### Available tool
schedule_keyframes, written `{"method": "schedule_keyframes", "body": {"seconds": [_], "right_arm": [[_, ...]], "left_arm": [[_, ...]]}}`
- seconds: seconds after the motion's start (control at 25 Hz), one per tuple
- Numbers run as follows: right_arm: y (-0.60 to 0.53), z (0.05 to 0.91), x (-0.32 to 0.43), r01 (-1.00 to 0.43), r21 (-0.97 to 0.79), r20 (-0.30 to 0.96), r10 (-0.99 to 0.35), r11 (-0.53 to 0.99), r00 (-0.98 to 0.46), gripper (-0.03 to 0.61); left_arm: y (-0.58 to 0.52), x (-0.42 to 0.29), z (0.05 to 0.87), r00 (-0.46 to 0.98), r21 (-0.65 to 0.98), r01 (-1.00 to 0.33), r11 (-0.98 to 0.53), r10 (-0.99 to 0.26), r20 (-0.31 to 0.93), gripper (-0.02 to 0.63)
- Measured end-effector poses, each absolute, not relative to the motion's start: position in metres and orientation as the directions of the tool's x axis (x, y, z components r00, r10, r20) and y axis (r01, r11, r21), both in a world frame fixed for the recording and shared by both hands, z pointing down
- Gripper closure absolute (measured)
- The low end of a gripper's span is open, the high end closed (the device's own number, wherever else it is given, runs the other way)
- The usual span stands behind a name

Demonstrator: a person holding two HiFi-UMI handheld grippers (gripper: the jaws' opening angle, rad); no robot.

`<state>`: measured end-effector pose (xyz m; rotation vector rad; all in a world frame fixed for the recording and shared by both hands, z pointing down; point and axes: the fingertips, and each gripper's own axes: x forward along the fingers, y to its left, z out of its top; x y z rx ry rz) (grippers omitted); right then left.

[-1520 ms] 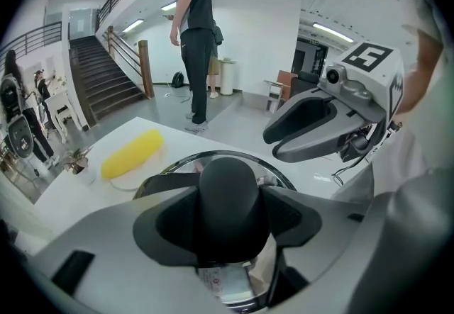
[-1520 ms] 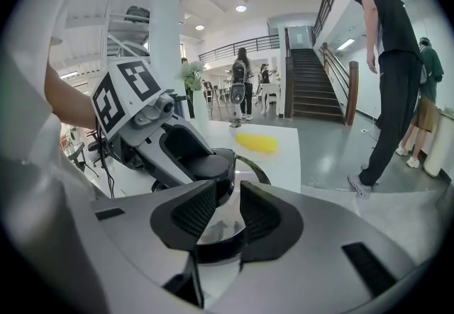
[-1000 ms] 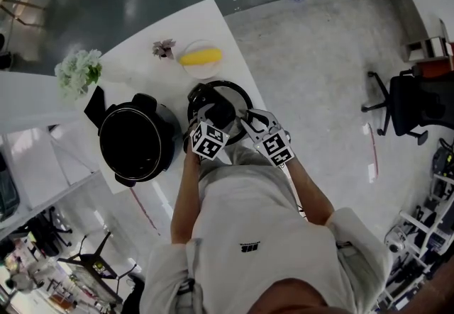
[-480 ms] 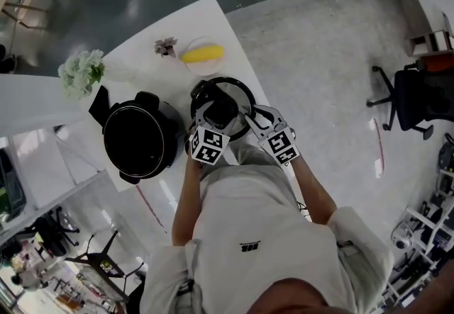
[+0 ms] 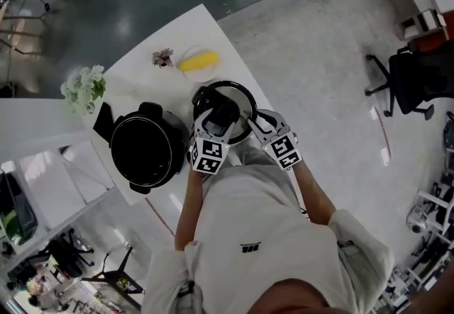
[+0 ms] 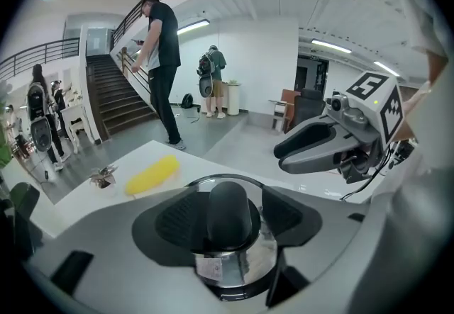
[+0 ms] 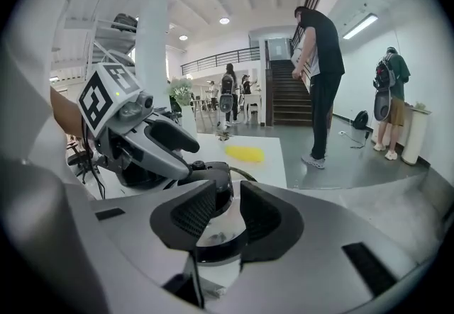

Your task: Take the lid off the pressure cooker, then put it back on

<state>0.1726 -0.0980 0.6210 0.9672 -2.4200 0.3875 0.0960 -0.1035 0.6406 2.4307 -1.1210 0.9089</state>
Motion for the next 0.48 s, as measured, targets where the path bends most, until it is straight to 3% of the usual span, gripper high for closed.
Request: {"method": "schedule_keyframes", "body": {"seconds": [0.48], "right_arm": [[-0.102,0.632,0.175,-0.711,-0.081,0.563,-0.556,0.699,-0.611,0.471]], "left_arm": [[-0.114,0.106,0.674,0.465,0.047,-0.746,-0.665,-0.469,0.751,0.295]]}}
